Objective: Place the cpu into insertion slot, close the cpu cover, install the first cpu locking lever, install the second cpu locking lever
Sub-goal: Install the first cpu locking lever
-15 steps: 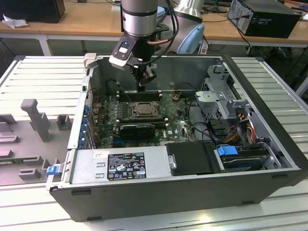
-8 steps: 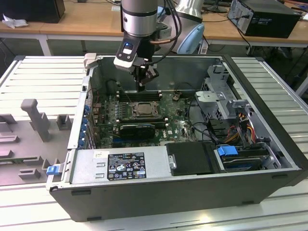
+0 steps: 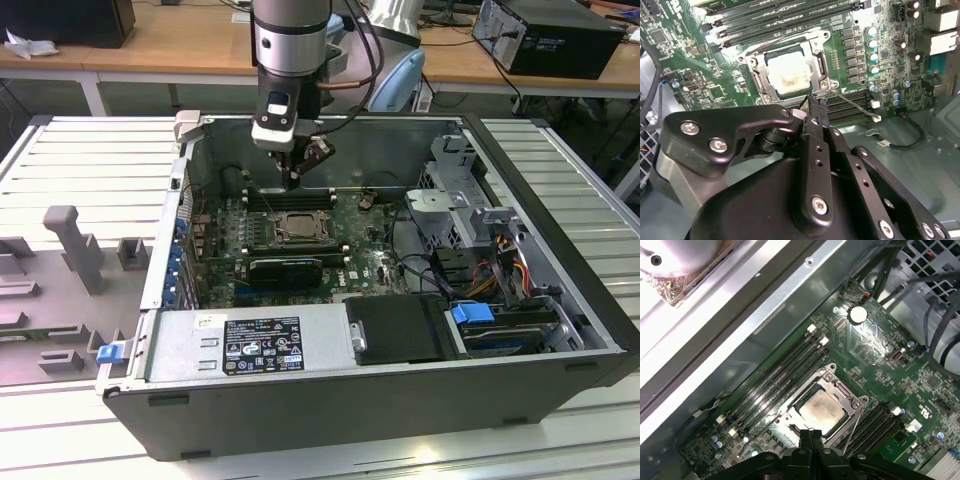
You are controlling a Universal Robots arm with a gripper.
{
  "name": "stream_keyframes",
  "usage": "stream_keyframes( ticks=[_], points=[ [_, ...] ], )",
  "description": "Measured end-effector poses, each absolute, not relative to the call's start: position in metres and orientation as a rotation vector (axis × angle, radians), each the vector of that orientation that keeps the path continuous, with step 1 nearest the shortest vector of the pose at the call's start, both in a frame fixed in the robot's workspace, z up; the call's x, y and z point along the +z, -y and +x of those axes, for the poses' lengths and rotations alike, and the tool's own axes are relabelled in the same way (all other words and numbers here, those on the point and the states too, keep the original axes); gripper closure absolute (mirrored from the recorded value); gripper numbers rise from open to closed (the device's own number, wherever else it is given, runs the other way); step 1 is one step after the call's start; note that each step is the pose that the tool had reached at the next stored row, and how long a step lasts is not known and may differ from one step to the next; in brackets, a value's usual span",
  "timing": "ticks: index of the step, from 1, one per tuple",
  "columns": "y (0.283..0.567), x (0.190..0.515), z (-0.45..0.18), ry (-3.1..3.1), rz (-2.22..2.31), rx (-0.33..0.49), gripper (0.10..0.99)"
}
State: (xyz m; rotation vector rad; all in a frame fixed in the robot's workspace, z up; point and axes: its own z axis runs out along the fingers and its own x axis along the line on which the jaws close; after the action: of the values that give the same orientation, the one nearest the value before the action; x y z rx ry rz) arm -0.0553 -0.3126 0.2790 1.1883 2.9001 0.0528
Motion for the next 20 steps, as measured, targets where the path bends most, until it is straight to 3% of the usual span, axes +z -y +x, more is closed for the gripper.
stream_keyframes(
  ticks=[20],
  points=[
    [0.3126, 0.279, -0.0553, -3.023, 0.842, 0.054, 0.98]
  ],
)
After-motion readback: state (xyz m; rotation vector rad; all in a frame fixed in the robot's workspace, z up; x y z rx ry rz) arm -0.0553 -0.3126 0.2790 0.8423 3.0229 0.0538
